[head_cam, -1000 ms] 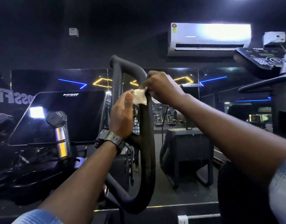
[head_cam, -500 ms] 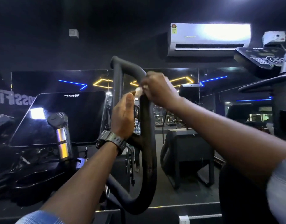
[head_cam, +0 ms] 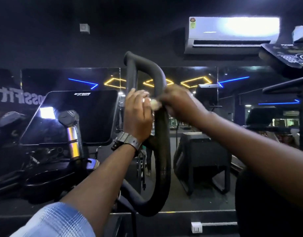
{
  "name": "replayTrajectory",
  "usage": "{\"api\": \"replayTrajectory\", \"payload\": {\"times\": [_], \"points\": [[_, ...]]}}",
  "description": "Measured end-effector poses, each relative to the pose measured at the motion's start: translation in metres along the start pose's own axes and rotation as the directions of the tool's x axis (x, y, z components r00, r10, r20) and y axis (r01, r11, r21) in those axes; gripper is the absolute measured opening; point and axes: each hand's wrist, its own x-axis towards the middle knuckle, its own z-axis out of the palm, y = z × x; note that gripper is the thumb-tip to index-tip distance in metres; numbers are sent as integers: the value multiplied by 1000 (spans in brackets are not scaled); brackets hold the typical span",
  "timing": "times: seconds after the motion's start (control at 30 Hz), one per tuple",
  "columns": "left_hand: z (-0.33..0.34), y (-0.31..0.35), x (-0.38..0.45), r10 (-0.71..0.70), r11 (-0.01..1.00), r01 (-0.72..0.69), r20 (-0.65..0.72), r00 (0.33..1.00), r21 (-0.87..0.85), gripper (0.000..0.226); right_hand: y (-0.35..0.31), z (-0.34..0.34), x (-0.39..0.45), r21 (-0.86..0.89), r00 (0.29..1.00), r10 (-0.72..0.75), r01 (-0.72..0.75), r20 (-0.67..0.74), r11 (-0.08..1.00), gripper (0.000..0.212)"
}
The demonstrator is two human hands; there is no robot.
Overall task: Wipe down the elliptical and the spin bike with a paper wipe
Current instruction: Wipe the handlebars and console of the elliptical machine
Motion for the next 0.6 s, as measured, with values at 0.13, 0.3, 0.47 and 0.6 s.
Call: {"api": "replayTrajectory", "payload": {"times": [0.13, 0.3, 0.47, 0.6], "points": [[-1, 2, 1, -130, 979, 133, -29, 991, 154, 41, -1, 3, 0, 29, 992, 95, -93, -78, 995, 13], [-19, -6, 9, -152, 969, 143, 32, 988, 204, 53, -62, 11, -106, 195, 997, -65, 57, 36, 979, 23], [-25, -10, 9, -81, 964, 56, 88, 993, 260, 49, -24, 2, -46, 73, 996, -89, 89, 5, 993, 21], [-36, -18, 3, -29, 963, -11, 144, 989, 269, 43, -22, 7, -31, 73, 997, 55, -52, -47, 996, 16]]}}
